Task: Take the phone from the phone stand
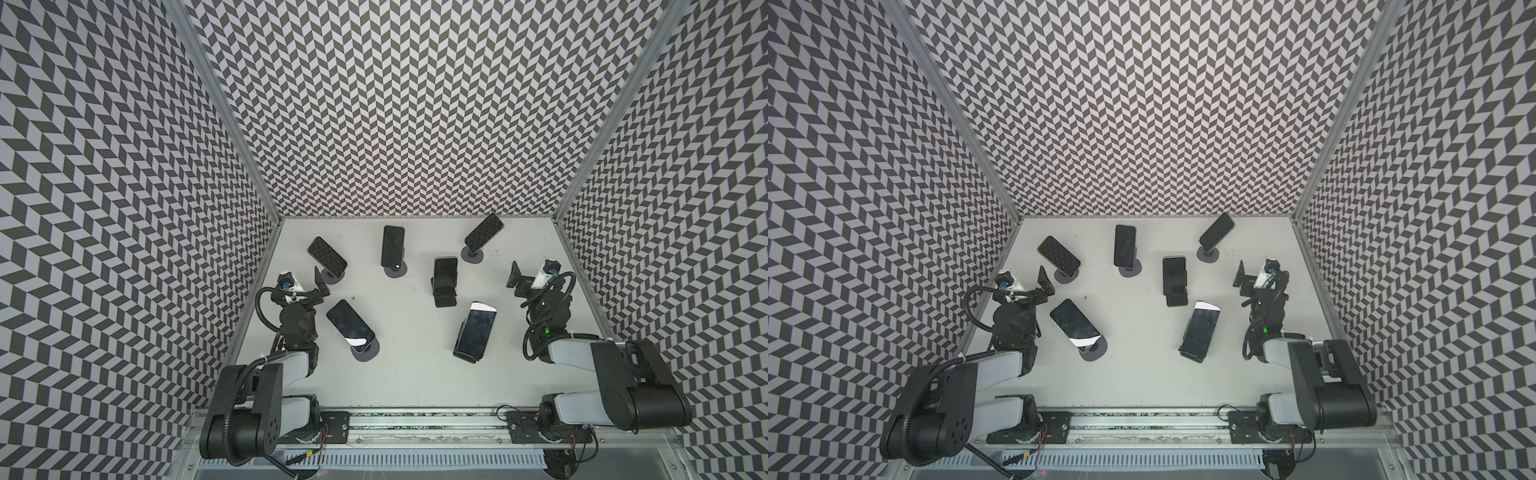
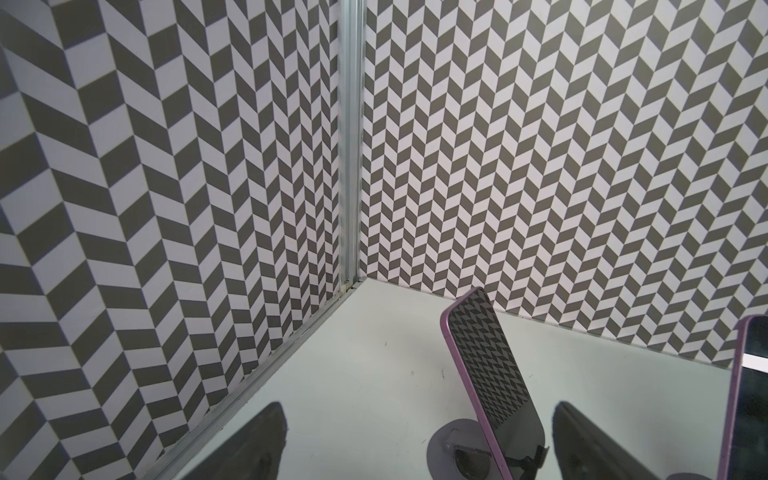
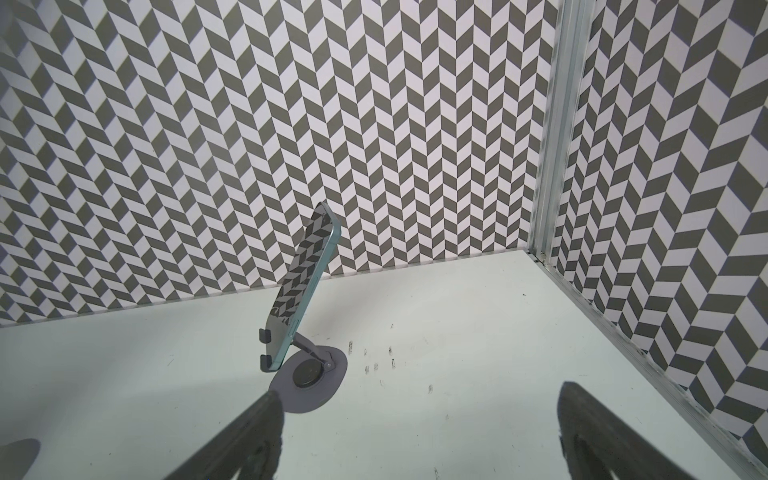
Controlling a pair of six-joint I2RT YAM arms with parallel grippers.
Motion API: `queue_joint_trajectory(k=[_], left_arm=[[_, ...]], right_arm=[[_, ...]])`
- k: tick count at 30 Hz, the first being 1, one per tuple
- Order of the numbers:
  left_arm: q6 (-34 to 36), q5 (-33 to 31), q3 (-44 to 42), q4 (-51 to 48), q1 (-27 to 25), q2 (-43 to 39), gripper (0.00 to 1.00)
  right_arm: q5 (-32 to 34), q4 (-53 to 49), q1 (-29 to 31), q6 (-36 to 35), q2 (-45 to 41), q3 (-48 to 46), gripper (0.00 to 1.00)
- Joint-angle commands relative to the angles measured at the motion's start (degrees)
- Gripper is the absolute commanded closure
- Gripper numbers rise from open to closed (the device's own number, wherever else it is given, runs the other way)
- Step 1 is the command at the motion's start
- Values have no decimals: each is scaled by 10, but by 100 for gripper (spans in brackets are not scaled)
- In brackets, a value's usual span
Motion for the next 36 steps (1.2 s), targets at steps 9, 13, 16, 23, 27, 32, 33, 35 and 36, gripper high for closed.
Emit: queue_joint_trajectory(k=[9, 13, 16, 23, 27, 32, 33, 35, 36], left_arm=[[-16, -59, 85, -129, 6, -35, 0], [-25, -95, 135, -213, 10, -43, 0], [-24, -98, 181, -273, 10, -47, 1], [-28, -75, 273, -364, 9, -56, 5], [-22, -64, 331, -428, -3, -73, 7], [1, -25, 391, -514, -33, -103, 8], [3, -17, 403, -532, -39, -109, 8], [3, -5, 428, -574, -53, -119, 9], [5, -2, 442, -597, -64, -125, 10]], right_arm=[[-9, -53, 0, -2, -43, 60, 0], [-19, -105, 0, 0, -47, 99, 0], [-22, -149, 0, 8, -51, 132, 0], [-67, -280, 0, 31, -51, 234, 2], [-121, -380, 0, 69, -46, 313, 4], [-192, -492, 9, 106, -42, 404, 7], [-201, -514, 13, 112, -43, 422, 8], [-211, -553, 23, 119, -45, 451, 8], [-216, -570, 30, 125, -47, 463, 9]])
